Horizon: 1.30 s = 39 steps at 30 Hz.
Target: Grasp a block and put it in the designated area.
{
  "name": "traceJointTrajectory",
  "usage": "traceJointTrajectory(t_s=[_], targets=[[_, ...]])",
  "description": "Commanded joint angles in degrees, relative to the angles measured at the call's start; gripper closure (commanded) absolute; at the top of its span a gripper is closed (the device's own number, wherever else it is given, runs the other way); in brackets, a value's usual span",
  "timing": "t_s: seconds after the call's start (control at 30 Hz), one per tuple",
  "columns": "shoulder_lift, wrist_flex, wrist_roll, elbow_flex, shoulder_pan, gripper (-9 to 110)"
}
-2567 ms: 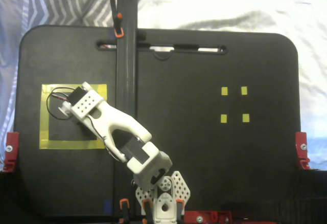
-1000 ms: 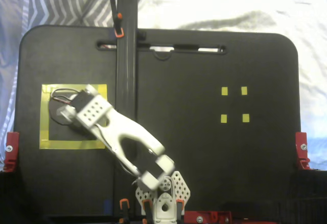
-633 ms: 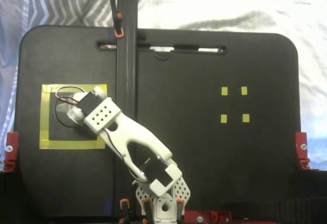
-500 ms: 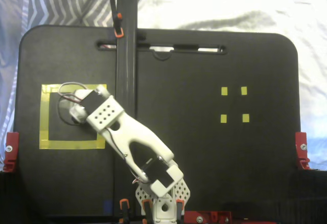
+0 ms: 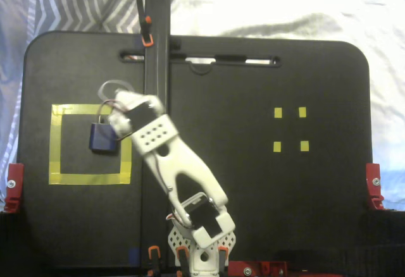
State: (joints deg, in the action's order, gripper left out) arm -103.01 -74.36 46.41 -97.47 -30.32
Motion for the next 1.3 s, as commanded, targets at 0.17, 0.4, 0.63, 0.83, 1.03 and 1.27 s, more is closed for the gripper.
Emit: traceJointTrajectory(t_s=[0.17,0.4,0.63,0.83,1.03,1.27], targets=[[-6.6,8.1,-0.8,0.5,10.7,101],[-14.7,24.6,-2.5,-10.5,18.7,101],[-23.8,39.7,-8.0,-24.0,22.5,102],[-32.5,49.6,-13.1,-34.4,23.9,102],[-42.3,55.8,-19.3,-44.5,24.9,102],[-51.4,55.3,-32.2,-51.2,26.0,102]])
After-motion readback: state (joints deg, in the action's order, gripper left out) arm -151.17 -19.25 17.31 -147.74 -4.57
